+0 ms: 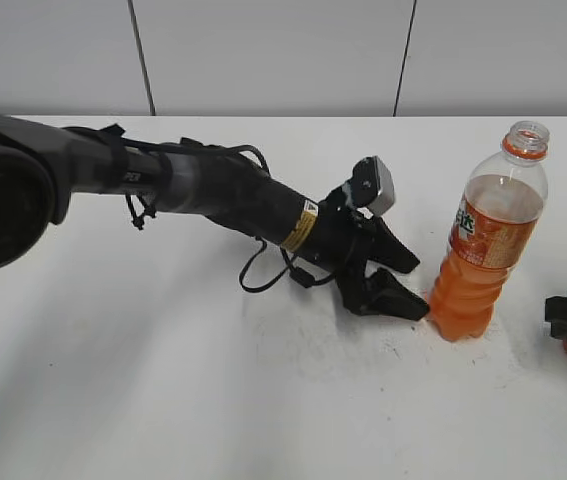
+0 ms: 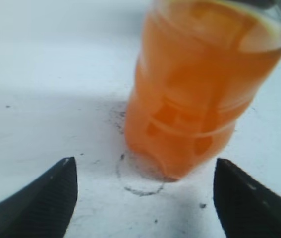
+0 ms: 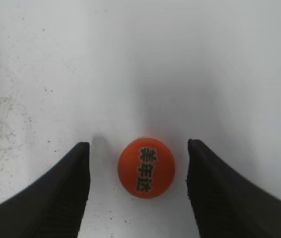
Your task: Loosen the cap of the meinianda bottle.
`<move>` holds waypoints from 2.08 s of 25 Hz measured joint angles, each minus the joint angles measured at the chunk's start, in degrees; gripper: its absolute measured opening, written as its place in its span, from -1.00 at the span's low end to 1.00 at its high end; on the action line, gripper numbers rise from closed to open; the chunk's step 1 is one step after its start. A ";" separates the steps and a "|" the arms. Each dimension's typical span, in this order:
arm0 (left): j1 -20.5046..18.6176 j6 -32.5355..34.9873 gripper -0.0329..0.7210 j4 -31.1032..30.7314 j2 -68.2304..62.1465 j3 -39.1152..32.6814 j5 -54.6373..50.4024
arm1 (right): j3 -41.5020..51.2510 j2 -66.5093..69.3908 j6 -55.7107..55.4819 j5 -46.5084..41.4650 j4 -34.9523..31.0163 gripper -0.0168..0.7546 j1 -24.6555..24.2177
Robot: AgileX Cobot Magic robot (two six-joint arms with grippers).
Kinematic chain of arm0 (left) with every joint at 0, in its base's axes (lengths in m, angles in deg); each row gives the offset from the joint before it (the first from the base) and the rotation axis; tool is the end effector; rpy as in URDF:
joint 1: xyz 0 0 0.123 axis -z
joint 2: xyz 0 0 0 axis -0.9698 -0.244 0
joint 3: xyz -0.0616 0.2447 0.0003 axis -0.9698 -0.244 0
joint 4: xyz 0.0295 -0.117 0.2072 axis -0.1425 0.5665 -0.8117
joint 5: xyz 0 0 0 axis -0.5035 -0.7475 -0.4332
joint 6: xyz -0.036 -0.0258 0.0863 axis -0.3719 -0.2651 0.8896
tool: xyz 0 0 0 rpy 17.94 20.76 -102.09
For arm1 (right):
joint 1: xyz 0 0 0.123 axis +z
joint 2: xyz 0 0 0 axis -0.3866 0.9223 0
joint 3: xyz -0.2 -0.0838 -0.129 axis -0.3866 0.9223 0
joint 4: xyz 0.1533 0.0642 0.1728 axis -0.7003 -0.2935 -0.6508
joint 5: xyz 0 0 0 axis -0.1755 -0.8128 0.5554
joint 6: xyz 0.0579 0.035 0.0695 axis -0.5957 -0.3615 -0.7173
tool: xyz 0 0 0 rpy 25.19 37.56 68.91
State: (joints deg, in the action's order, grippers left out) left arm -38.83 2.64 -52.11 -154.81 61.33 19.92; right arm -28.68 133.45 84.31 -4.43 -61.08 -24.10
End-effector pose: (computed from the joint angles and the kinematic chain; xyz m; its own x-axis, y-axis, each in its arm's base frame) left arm 0.3221 -0.3410 0.0511 -0.0054 0.4844 -0.8748 0.9795 -0.1738 -0.1023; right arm 0.2276 -0.0069 0.0798 -0.8471 0.2203 -0.4837 0.2051 0.9751 0.0850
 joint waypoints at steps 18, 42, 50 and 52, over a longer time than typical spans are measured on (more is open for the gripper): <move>-5.94 -3.55 0.73 -0.40 10.82 -4.14 -8.90 | 0.00 -13.90 -0.13 -12.62 1.46 0.23 0.00; -1.70 16.99 0.67 43.58 43.72 -37.83 -84.34 | -8.99 -38.98 2.44 -50.28 1.19 0.23 0.00; 4.30 35.12 0.66 65.84 59.94 -40.01 -99.40 | -11.45 -45.69 3.19 -60.71 0.51 0.23 0.00; 6.32 35.68 0.66 67.50 65.88 -42.30 -100.07 | -11.45 -49.92 3.36 -63.09 0.51 0.23 0.00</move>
State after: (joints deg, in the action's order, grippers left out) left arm -32.51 38.32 15.39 -88.93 19.02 -80.15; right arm -40.13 83.53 87.67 -67.52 -60.57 -24.10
